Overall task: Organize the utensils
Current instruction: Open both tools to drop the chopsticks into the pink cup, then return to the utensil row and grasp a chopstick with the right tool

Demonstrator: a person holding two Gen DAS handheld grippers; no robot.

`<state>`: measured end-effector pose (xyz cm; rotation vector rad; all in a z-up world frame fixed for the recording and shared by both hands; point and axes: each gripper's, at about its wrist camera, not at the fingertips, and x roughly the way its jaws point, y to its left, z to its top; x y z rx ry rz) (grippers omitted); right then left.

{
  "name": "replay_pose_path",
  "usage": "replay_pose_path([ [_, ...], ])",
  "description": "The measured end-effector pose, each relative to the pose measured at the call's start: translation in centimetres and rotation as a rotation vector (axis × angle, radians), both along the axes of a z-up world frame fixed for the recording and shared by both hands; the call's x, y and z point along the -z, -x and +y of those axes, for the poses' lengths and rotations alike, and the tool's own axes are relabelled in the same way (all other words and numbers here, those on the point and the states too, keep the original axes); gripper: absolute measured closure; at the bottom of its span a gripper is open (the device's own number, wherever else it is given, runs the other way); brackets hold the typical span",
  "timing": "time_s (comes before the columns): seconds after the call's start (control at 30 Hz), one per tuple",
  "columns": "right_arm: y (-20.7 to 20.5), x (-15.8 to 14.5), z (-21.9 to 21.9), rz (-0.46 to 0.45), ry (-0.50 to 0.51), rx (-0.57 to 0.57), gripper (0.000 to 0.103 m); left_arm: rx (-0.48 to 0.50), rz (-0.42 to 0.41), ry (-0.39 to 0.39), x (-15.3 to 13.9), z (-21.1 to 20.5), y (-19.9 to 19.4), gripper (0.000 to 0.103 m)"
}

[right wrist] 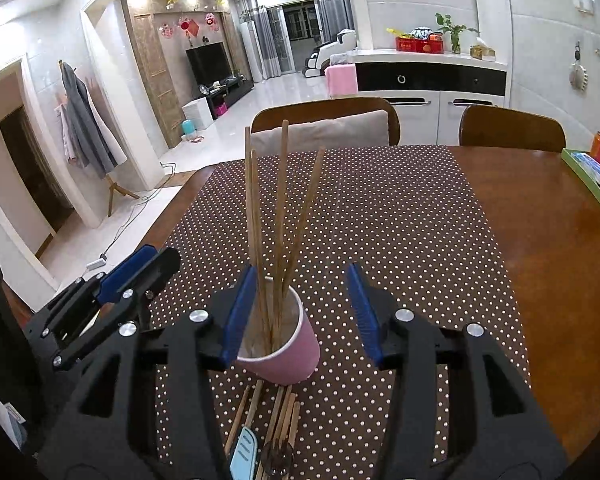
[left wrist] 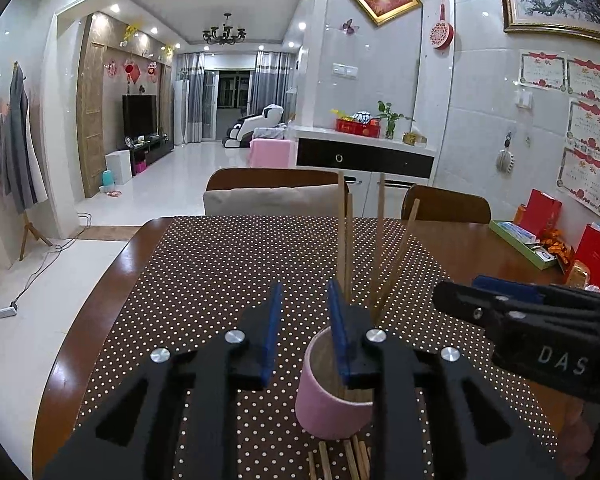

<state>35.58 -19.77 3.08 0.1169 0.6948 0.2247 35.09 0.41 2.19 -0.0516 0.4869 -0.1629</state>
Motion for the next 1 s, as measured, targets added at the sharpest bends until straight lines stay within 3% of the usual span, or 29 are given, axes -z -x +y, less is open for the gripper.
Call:
replay_pose_path([
  [0.47,3.5,0.7,-0.2,0.029,0.005,-0.003,0.056,0.009,-0.010,-0.023,-0.5,0.3,4.3,0.070],
  [1.0,6.5,5.7,0.4,0.163,0.049,-0.007,0.053,0.014,0.091,-0.068,3.9,0.9,8.4,0.067],
])
